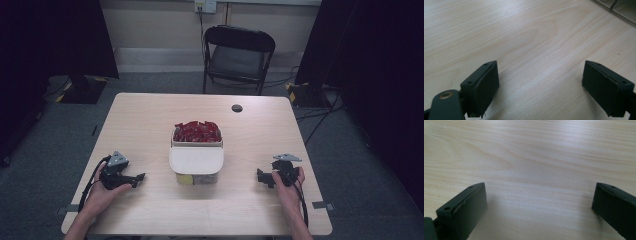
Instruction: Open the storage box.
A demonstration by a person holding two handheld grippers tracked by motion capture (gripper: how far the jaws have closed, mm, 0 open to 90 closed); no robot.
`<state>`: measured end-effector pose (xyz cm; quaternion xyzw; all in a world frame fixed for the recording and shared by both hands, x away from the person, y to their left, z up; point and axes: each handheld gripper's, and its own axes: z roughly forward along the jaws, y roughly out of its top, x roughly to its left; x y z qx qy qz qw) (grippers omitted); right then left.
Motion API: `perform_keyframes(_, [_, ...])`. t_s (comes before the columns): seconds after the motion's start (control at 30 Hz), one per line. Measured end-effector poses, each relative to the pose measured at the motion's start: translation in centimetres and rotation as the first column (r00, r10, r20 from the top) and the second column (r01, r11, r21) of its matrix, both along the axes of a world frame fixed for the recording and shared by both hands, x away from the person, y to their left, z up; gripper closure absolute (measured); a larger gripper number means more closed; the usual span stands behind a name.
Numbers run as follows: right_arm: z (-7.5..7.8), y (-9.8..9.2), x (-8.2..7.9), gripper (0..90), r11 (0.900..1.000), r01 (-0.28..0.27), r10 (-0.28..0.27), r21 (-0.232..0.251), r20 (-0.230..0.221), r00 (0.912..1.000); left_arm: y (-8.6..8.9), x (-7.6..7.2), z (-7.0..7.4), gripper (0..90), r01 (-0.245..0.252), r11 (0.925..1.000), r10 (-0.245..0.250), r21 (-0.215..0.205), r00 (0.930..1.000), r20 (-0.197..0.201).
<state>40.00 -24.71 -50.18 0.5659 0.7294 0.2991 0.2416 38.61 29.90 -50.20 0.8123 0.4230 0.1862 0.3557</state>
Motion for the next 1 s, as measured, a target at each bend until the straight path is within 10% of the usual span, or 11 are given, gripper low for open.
perform_keyframes(1.0, [2.0,1.0,-0.8,14.5,0.996,-0.065,0.064,0.055,0.030,0.9975,0.0,0.0,0.0,13.4,-0.002,1.0000,0.002,-0.006,1.0000,0.002])
